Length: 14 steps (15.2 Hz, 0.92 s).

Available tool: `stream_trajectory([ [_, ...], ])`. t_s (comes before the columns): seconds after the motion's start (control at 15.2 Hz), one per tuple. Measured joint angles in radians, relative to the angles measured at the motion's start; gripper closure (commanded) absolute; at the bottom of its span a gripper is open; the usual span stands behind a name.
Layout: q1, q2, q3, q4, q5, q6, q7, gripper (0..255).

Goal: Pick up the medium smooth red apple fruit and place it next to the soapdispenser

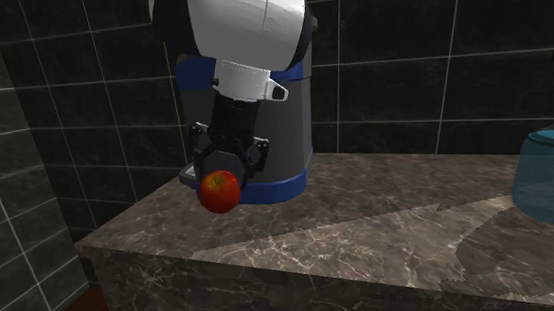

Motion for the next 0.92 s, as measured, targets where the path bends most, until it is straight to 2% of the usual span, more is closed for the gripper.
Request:
stream_trajectory([
  [0.92,-0.014,-0.090,-0.007,0.104,-0.046,-0.190,0.061,255],
])
